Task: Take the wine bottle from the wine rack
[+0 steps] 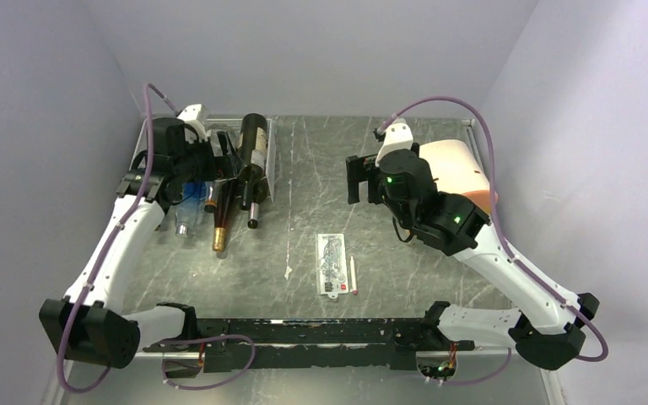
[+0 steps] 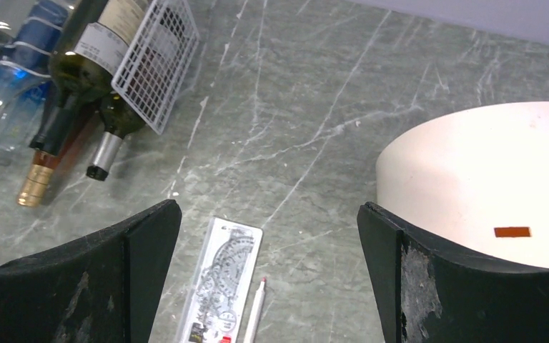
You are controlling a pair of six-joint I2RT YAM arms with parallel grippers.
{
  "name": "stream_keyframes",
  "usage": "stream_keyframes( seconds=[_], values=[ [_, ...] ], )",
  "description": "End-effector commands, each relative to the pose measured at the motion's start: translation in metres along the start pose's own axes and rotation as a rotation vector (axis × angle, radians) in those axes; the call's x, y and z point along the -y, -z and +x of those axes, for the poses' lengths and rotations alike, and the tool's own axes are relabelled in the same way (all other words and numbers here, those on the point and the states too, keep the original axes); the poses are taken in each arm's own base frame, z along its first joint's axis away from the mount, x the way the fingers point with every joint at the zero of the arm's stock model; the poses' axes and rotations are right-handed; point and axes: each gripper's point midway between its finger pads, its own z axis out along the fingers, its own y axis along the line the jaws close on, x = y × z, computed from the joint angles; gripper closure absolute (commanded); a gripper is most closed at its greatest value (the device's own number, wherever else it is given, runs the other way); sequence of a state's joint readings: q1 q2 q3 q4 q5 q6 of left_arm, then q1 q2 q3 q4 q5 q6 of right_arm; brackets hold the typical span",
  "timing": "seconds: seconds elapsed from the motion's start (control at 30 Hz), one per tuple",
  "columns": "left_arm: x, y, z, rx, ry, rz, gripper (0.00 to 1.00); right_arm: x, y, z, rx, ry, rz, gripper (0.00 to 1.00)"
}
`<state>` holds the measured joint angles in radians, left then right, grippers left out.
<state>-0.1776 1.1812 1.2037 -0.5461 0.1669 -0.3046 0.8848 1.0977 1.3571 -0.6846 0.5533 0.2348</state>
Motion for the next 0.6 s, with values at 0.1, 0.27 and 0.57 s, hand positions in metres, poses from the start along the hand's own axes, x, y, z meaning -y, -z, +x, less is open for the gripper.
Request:
stream_keyframes(
  seconds=[0.1,0.27,0.57],
  values=[
    [0.017,-0.021,0.045,-0.124,0.065,0.137,0.08,0.001,-0.019,0.030,-0.131,0.016,0.097,0.00],
    [0.016,-0.029,0.071,-0.167,0.119,0.154,0.10,-0.014,-0.034,0.038,-0.166,-0.004,0.083,0.00],
    [0.009,-0.051,0.096,-0.232,0.110,0.136,0.18,-0.042,-0.038,0.044,-0.160,-0.044,-0.067,0.00]
  ],
)
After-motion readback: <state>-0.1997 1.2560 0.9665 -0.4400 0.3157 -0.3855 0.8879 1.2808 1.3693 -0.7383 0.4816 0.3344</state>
